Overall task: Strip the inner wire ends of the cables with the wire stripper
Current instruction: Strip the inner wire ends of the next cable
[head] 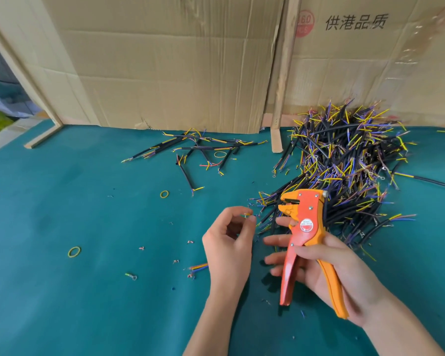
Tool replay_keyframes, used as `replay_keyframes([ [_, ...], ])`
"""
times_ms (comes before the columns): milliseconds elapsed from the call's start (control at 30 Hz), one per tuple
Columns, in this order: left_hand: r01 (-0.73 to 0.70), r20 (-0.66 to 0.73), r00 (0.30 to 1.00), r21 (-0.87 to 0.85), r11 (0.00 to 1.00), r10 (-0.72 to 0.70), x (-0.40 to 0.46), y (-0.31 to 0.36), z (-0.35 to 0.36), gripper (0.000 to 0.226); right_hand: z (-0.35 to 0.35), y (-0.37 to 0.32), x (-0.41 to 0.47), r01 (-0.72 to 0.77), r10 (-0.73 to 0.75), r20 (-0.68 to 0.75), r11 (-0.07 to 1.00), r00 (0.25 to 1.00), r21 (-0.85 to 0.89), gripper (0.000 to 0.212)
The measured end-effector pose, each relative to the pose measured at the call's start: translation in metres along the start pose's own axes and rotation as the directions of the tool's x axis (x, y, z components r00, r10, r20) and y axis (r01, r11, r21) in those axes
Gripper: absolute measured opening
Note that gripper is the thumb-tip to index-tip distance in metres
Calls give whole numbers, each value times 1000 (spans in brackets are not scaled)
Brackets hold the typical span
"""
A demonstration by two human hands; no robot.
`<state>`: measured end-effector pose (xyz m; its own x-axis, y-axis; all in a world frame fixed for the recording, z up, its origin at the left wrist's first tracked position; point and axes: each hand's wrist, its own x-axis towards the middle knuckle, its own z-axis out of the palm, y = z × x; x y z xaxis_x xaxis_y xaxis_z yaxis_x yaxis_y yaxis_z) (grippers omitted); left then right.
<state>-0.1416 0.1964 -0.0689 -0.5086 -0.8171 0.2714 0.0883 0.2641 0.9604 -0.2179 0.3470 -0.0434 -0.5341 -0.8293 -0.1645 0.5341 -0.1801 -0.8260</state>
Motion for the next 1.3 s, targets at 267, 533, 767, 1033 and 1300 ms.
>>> replay_keyframes([
  [267,78,-50,995,-96,992,-84,6,-3,0,19,6,5,1,-119,118,20,991,993,62,51],
  [533,150,13,989,-171,974,-150,8,-1,-3,18,18,3,-2,-175,174,38,984,984,14,49],
  [767,157,78,987,-244,957,-142,4,5,-5,23,20,9,-2,-169,162,-65,978,985,-125,46],
  [1033,157,132,982,-190,969,-133,0,7,-4,20,18,10,-2,-131,121,-70,979,990,-159,39],
  [1300,166,132,981,-188,968,-143,1,6,-4,18,16,11,-1,-125,122,-30,963,992,-238,26],
])
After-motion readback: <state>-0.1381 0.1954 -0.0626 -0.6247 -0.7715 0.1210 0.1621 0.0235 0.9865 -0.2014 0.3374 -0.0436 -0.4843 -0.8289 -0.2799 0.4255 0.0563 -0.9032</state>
